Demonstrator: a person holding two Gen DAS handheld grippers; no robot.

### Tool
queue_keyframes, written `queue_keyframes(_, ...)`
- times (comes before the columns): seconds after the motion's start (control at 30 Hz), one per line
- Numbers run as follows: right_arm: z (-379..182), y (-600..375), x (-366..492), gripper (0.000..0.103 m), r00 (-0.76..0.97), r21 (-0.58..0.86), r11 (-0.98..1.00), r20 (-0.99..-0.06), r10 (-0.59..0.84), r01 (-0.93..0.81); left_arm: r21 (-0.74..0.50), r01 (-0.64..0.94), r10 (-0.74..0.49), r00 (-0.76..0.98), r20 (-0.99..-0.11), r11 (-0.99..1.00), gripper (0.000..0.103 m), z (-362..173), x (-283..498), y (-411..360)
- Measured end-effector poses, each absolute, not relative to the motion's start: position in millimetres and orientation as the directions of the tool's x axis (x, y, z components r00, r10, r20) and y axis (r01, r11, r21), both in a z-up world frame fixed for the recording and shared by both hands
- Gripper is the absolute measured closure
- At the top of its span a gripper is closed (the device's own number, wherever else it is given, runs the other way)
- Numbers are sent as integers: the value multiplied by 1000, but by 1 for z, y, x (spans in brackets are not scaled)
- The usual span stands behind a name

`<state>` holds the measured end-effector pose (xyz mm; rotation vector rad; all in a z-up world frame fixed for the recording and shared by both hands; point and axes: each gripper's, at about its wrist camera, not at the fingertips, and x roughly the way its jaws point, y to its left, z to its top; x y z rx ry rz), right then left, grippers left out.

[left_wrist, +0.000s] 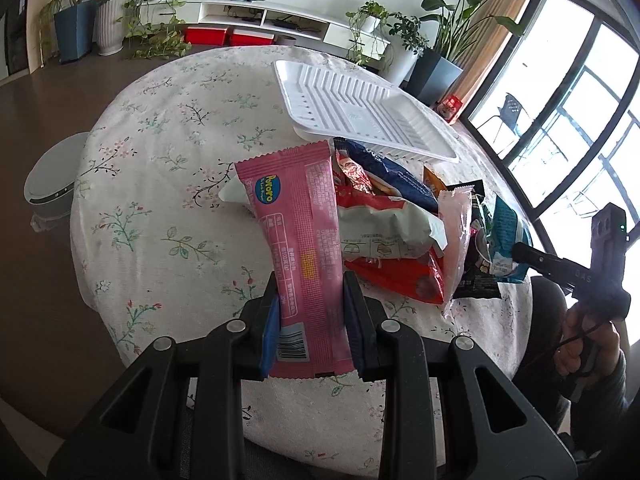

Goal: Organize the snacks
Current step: 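Carry the pink bar and blue packet into the white tray and release both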

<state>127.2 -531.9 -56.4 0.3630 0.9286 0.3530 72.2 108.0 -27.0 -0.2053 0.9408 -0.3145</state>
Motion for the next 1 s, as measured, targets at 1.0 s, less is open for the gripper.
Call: queue_keyframes(1.0, 45, -630, 271, 78, 723, 430, 898, -593, 355, -88, -136, 262, -279, 654, -703, 955, 77, 87, 235, 101)
